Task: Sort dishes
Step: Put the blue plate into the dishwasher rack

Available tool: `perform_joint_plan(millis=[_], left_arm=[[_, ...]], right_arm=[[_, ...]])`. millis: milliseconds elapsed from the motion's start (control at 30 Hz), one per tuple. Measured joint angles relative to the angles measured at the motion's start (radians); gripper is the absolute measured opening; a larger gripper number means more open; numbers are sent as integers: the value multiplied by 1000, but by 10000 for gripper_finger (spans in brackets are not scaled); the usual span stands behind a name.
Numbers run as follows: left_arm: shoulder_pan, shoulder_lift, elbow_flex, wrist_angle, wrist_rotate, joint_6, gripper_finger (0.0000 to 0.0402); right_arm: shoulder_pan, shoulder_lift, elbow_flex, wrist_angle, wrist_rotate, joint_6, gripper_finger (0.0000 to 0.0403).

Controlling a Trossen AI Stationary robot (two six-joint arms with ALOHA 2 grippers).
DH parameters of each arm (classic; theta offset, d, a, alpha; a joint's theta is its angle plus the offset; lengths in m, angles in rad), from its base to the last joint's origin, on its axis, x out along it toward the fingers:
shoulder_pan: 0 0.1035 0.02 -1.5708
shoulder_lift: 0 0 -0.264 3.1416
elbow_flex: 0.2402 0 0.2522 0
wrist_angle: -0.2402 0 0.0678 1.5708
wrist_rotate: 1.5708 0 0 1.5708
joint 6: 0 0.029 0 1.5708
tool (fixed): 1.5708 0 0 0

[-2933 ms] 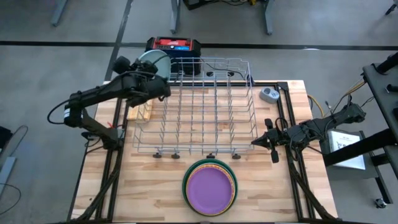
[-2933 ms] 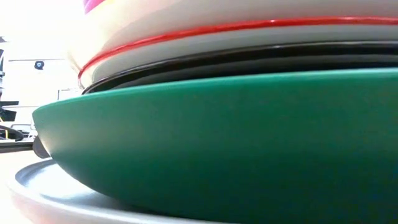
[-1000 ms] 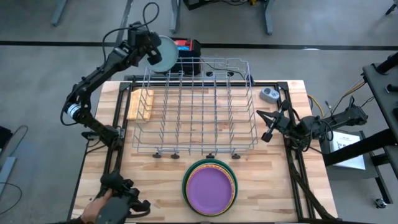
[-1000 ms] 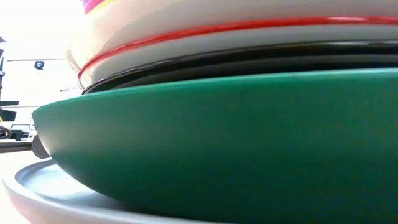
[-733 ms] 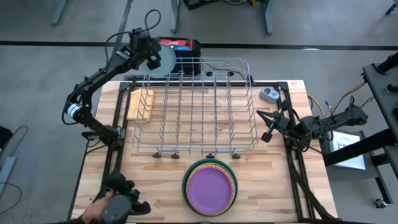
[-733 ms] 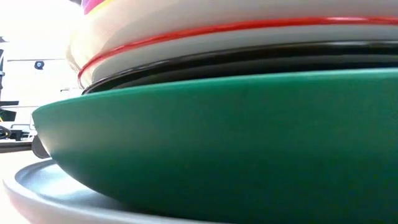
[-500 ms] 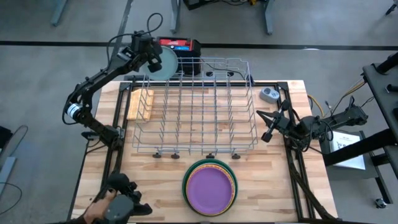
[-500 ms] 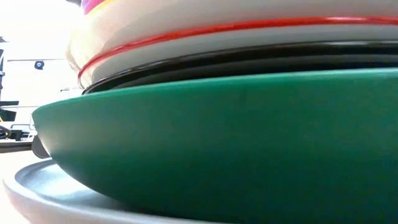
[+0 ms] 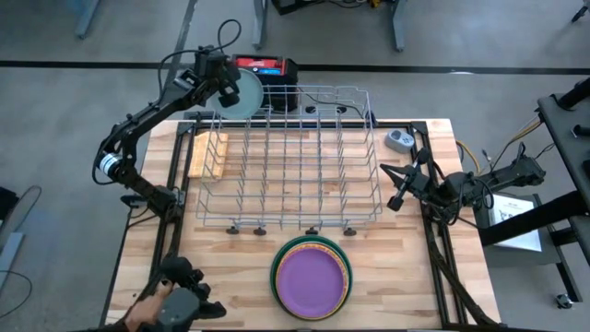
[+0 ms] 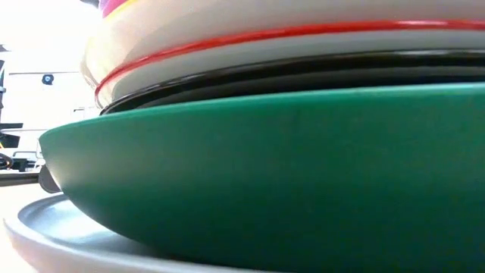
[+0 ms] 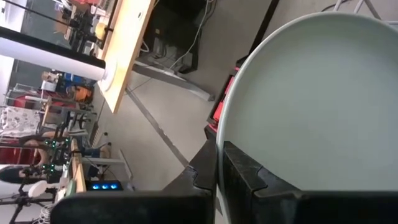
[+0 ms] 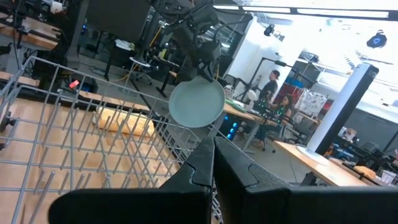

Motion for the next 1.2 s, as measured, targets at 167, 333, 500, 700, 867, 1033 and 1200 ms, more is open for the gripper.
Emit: perform_joint_plan(millis=[167,333,500,700,867,1033,1200], left_arm=[[0,0,0,-25,-1,-11,6],[0,1,-1,-55,-1,-39,7],[0,2,-1,-77,-1,-44,7],[-1,2,-1,-110,-1,-65,7],[-2,2,-1,-128,-3,-85,10],[-2,3,-2,-144,-1,-123,39],[-2,3,-2,-158,-1,-152,79]], right_arm=[[0,0,0,-3,0,6,0],[0,0,0,-3,0,6,0],[0,0,0,-4,0,6,0],[0,0,0,-4,0,6,0],[0,0,0,-4,0,6,0],[0,0,0,-5,0,6,0],[0,0,-1,-25,0,7,0]])
